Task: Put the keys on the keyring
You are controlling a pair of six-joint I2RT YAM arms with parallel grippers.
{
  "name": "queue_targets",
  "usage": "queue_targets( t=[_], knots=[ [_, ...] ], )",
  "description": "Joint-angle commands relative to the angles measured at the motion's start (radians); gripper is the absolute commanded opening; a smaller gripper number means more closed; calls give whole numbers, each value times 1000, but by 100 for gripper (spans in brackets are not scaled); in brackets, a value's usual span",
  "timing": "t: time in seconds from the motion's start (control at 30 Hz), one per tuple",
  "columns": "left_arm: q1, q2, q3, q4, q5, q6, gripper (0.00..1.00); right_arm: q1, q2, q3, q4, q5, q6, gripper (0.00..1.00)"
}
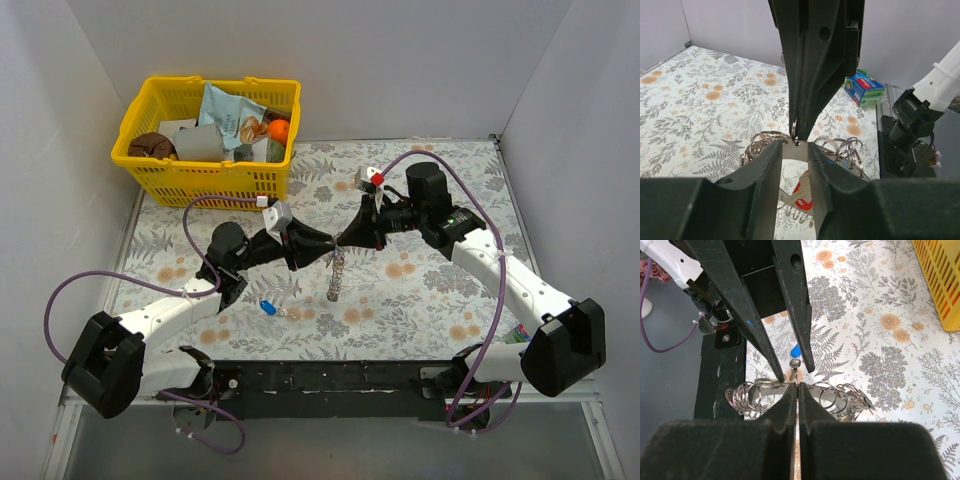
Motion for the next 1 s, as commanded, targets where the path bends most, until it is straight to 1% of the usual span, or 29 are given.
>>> queue_targets(
  t=[0.0,0.43,0.53,0.67,0.7,0.77,0.8,0.83,0.97],
  knots=[
    [2,-21,40,-7,10,11,31,-4,-16,12,26,-12,9,1],
    [2,4,63,-11,9,14,32,-3,-7,17,11,-41,-3,1],
    [2,21,75,-19,9,16,28,-4,-7,18,6,-44,-6,1],
    [2,41,92,-39,24,23,16,-4,-10,20,6,-45,-9,1],
    [2,41,92,-42,27,23,12,-4,-10,20,6,-42,-11,1],
    [4,41,95,-66,33,40,7,-4,-11,20,8,-39,-11,1],
    [2,39,97,-79,36,51,2,-4,-10,20,9,-38,-12,1],
    [2,38,101,-89,35,63,0,-4,-10,20,8,-36,-12,1],
    [2,28,100,-112,33,80,0,-4,-7,24,8,-41,-12,1]
  ],
)
